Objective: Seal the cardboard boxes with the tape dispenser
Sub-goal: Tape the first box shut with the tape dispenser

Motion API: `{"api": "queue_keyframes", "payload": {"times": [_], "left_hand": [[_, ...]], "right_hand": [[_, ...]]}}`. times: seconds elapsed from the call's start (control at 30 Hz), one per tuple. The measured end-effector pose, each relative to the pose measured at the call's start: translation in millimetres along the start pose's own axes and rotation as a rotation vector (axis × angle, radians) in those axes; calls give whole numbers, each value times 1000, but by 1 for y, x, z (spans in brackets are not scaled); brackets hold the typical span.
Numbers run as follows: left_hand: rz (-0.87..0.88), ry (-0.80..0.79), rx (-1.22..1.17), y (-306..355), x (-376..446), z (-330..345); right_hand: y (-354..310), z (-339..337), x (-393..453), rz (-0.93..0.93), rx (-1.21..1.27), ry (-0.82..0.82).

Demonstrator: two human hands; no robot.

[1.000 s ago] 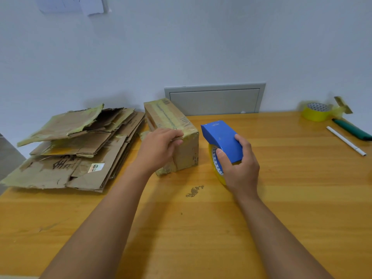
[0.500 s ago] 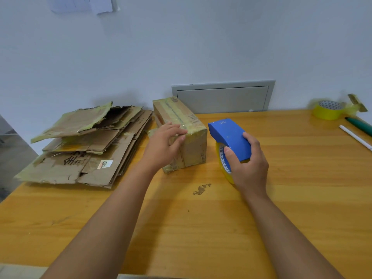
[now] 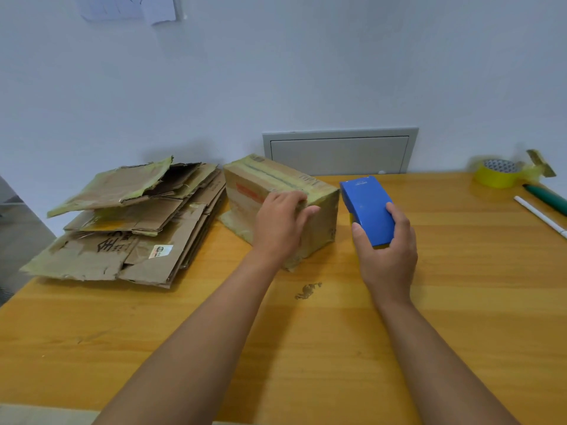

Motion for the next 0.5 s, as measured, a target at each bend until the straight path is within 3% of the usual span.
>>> {"api": "queue_keyframes", "payload": {"times": [0.27, 0.5], "left_hand": [[103, -164, -168, -2, 6, 12], [115, -105, -170, 6, 7, 14]], "right_hand": [[6, -6, 3, 37, 14, 62], [5, -2, 0, 36, 32, 36]]}}
Point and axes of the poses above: each hand's wrist, its own x-axis towards the middle knuckle, its own z-axis out of the palm, y = z × x, the point moved 8 cm from there along x, towards the middle knuckle, and after that the axes turned 4 degrees about -y, right-handed, at the moved point
